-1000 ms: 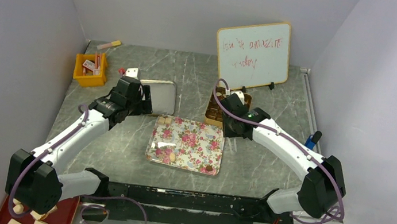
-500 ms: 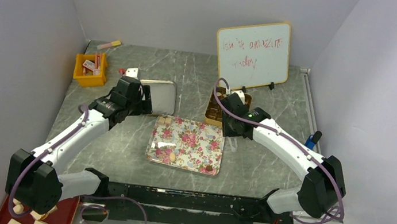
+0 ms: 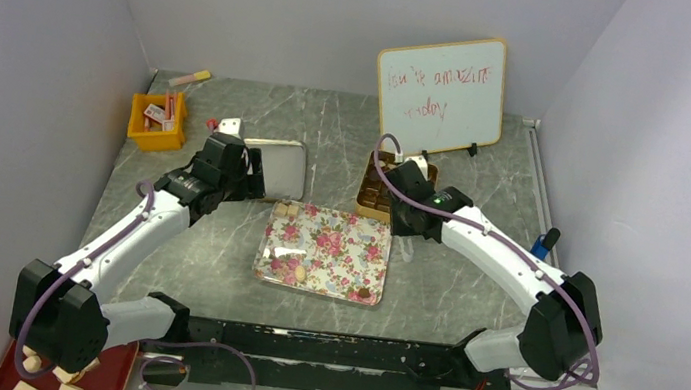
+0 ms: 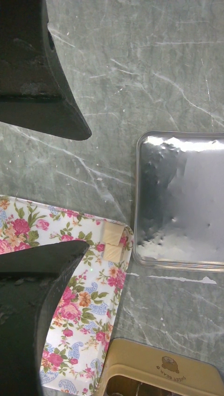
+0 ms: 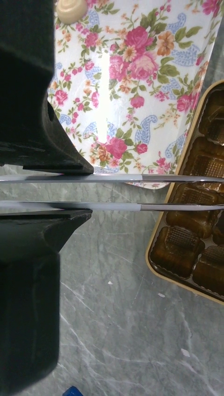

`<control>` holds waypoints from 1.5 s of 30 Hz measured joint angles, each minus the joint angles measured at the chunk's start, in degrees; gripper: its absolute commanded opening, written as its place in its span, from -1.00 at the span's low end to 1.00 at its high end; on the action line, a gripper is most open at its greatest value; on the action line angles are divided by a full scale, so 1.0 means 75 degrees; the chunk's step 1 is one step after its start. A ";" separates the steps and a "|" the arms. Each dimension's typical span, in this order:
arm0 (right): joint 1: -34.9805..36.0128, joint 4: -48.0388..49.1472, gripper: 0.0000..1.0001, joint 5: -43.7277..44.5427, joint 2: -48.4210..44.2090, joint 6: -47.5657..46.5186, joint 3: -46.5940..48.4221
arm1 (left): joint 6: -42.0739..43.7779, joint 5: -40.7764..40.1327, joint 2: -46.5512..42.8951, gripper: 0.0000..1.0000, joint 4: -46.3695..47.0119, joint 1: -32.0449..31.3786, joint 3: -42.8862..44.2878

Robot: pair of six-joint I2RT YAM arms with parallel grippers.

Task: Pack the chocolate
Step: Place the fake chocolate in the packing box, then place the clamp at the center of the board.

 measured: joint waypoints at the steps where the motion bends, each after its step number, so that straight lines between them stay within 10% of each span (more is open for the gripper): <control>1: 0.0000 0.0015 -0.44 -0.0003 -0.0015 0.0000 0.0000 | 0.0000 0.0000 0.0000 0.67 0.0000 0.0000 0.0000; 26: -0.0117 0.0009 -0.62 0.0944 -0.0895 0.0248 0.0000 | -0.0006 0.0061 0.0000 0.66 0.0000 0.0006 0.0000; 45: -0.3104 0.0772 -0.67 0.1440 -0.0350 0.0697 -0.1416 | -0.0015 0.0262 -0.0134 0.66 0.0023 0.0006 -0.0149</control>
